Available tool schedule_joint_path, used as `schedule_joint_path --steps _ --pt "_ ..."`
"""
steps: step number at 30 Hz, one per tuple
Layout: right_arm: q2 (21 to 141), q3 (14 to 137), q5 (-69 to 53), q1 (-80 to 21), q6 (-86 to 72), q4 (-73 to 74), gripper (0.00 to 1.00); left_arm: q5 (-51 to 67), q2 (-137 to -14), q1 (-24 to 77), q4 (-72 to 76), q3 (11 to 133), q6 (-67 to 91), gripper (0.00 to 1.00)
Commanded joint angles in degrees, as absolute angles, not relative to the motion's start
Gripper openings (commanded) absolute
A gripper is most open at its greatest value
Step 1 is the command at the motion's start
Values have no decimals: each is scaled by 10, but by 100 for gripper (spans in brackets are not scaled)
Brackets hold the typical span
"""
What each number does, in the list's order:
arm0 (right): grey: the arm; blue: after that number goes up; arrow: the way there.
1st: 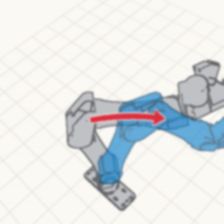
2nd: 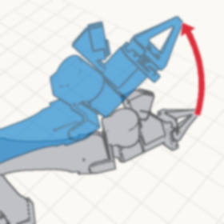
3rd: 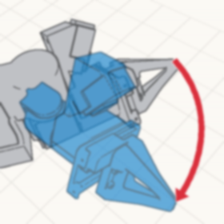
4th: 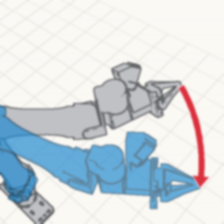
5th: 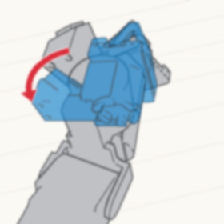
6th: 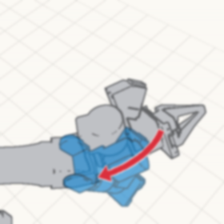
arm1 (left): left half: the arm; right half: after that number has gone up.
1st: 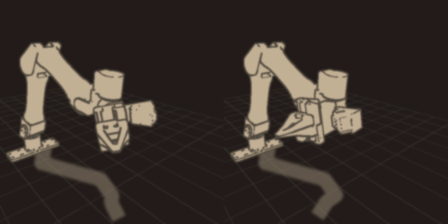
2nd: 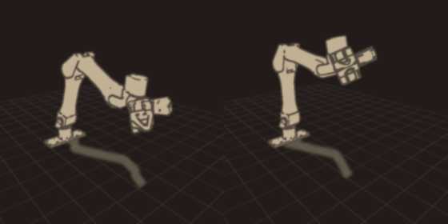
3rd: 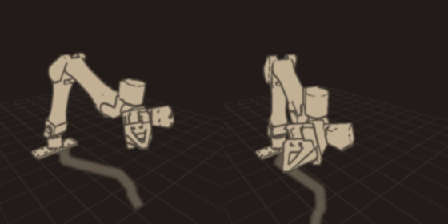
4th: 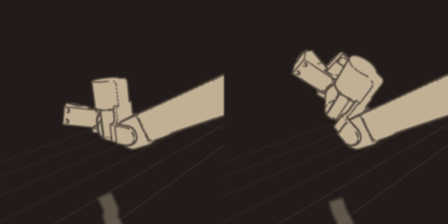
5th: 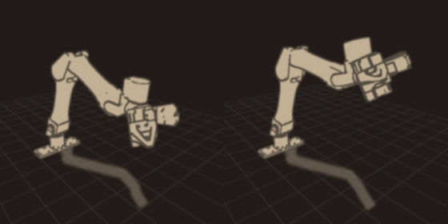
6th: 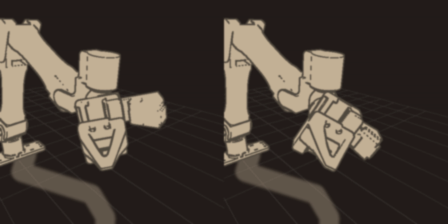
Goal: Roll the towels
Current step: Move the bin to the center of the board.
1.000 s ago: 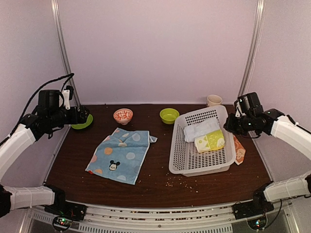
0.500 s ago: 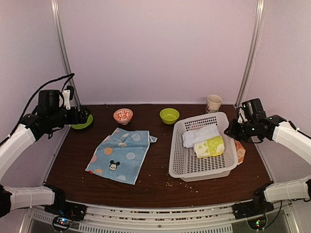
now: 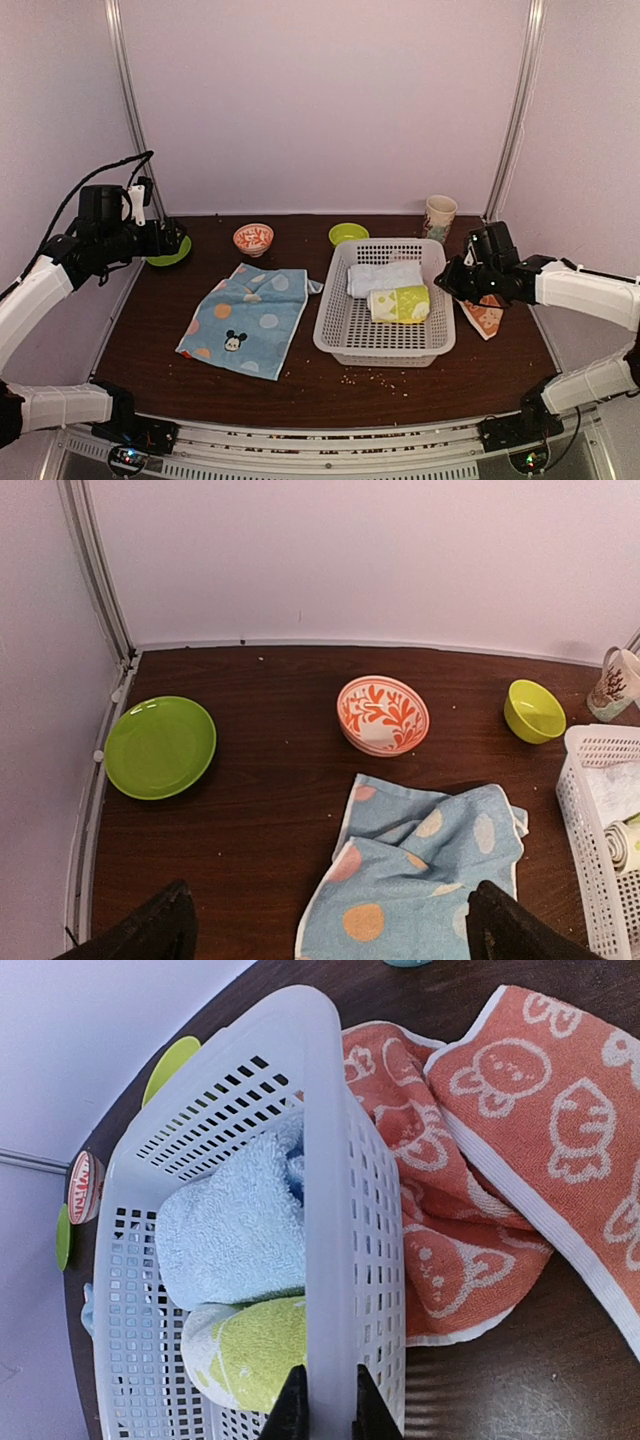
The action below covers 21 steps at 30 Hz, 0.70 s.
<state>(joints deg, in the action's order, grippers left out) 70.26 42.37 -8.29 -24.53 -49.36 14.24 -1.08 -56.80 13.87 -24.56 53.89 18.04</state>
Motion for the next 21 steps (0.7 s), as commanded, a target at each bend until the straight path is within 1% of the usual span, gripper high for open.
schedule_joint_path --steps 1,6,10,14,21 --pt "746 430 -60 -258 -525 41 0 1 -567 134 -235 548 185 96" --pt "809 449 -60 -265 -531 14 0 2 -569 134 -235 548 185 96" --pt "836 463 -56 -274 -529 9 0 -1 -572 134 -236 548 183 96" --pt "844 481 -59 -281 -506 16 0 -2 -577 134 -236 550 182 96" --pt "912 540 -68 -284 -490 34 0 0 -587 134 -237 552 183 95"
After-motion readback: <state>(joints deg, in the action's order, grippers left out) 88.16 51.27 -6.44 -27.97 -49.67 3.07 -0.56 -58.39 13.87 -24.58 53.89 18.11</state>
